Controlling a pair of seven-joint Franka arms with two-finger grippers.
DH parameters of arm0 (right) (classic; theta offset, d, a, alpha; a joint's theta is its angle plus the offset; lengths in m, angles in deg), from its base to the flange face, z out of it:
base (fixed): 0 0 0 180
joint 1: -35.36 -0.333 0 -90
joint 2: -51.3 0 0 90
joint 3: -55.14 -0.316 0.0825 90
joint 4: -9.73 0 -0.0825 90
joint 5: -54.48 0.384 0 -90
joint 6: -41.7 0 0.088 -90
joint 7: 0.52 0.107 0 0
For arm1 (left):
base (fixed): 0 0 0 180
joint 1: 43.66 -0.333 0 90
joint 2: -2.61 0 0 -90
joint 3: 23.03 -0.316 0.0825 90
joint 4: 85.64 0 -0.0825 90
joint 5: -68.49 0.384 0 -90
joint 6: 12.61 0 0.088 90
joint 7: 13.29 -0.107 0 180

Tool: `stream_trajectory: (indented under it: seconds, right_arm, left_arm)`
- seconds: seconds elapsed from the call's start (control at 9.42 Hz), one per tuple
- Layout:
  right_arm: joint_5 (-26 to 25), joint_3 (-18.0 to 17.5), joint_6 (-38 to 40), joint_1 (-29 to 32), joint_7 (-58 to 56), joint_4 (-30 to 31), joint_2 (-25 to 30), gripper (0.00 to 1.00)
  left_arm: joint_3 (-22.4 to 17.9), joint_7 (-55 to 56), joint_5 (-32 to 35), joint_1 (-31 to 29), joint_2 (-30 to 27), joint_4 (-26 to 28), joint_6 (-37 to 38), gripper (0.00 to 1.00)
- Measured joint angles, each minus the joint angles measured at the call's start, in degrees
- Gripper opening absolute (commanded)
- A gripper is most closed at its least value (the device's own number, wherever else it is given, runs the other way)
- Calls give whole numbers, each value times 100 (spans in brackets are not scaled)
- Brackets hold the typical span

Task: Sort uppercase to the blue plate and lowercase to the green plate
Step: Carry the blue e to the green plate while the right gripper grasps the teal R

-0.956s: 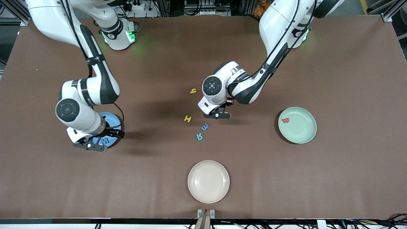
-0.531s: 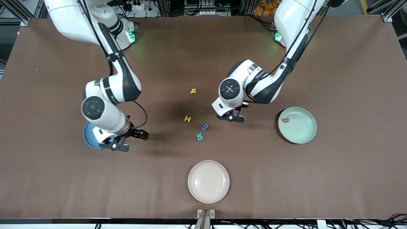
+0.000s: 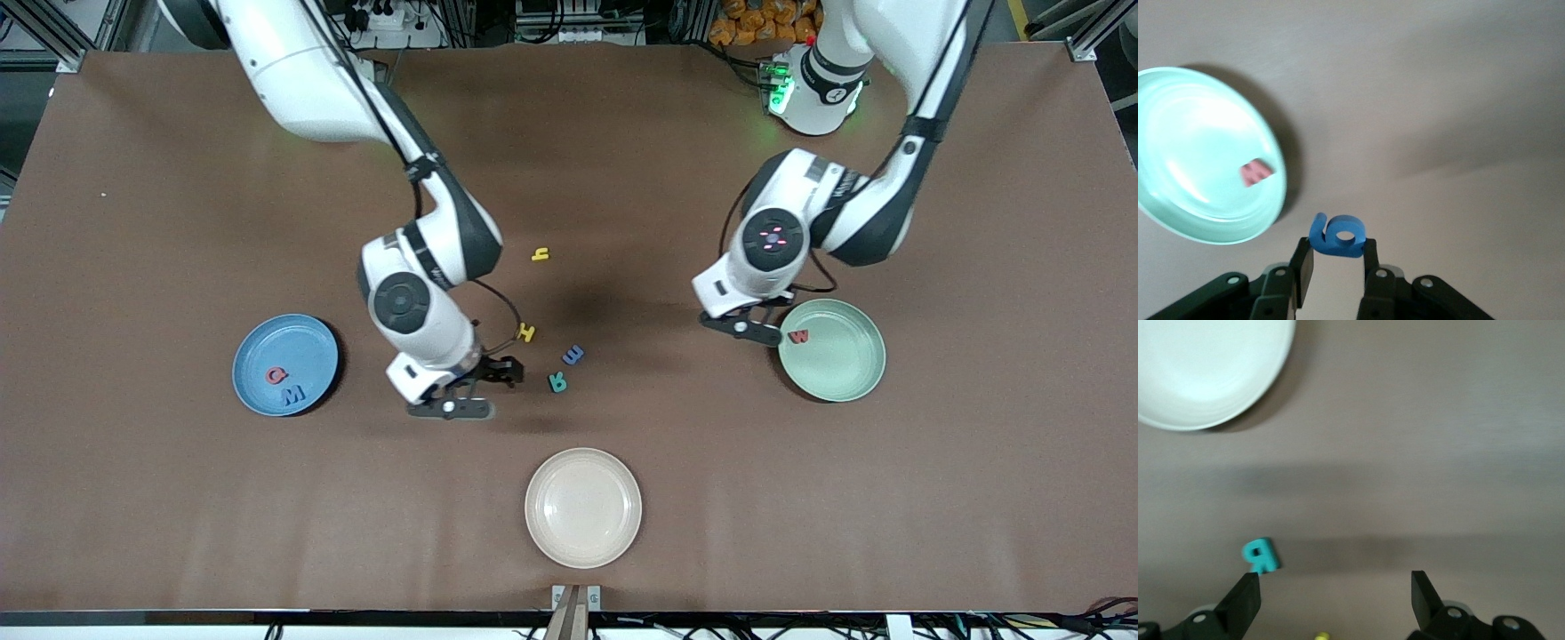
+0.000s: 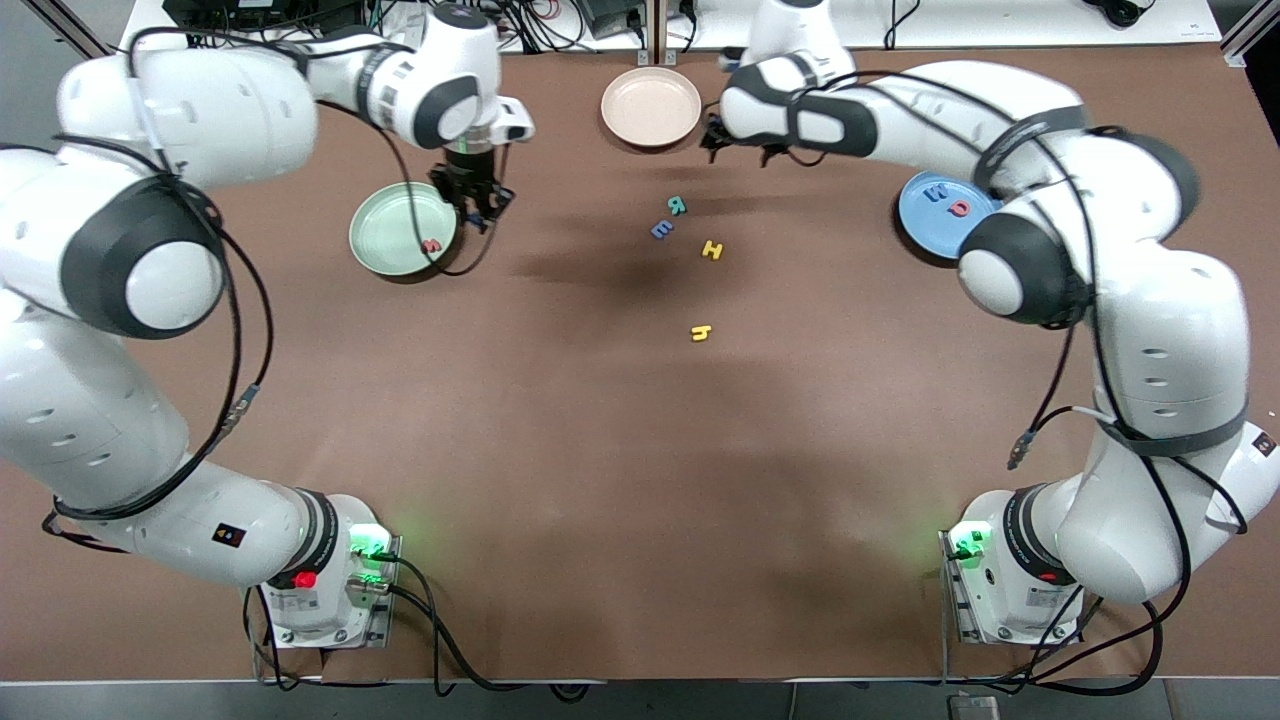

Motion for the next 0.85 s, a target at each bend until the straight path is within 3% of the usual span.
stream_trajectory:
  seconds: [0.32, 0.64, 0.74, 0.85]
  right_arm:
    - [0, 207, -339, -411, 25, -762, -771, 100]
    - [-1, 460, -716, -760, 25, -864, -1216, 100]
    - [0, 505, -721, -855, 69, -880, -1271, 100]
    - [0, 520, -719, -927, 163, -880, -1293, 100]
  left_arm:
    - [-572, -821, 3, -14, -23, 409, -629, 0]
    - [-1106, -1731, 3, -90, -37, 1043, -1625, 0]
    - [-1233, -1982, 3, -111, -38, 1194, -1879, 10]
    - [-1314, -2162, 3, -134, -39, 1269, -1998, 38]
